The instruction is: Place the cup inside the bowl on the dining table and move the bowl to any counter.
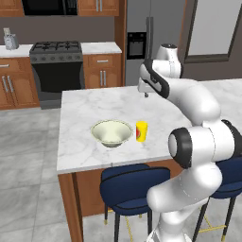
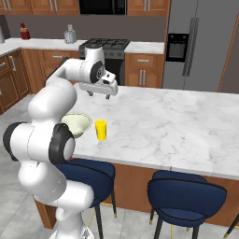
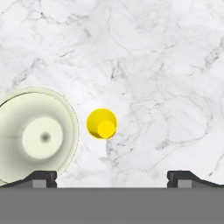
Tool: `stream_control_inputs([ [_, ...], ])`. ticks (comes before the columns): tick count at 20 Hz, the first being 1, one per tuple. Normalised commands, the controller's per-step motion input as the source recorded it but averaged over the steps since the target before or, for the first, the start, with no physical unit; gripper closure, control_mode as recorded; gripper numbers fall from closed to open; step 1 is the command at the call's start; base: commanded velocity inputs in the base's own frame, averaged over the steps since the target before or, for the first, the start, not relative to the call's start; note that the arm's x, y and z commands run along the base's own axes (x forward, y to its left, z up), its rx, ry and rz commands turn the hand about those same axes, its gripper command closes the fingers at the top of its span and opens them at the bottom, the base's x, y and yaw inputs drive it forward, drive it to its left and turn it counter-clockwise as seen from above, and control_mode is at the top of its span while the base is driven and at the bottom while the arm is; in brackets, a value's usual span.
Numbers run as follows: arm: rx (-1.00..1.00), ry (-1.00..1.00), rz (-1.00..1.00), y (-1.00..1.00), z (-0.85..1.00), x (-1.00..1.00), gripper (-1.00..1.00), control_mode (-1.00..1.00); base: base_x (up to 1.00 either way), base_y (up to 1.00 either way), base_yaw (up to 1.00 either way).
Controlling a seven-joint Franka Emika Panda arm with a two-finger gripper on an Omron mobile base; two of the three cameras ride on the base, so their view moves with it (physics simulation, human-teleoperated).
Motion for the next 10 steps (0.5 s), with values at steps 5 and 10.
stream_control_inputs([
  [5, 0.00, 0.00, 0.00, 0.00, -0.04, 0.00, -1.00, -1.00, 0.00, 0.00, 0.00],
  [10, 0.00, 0.00, 0.00, 0.00, -0.11, 0.00, -1.00, -1.00, 0.00, 0.00, 0.00],
])
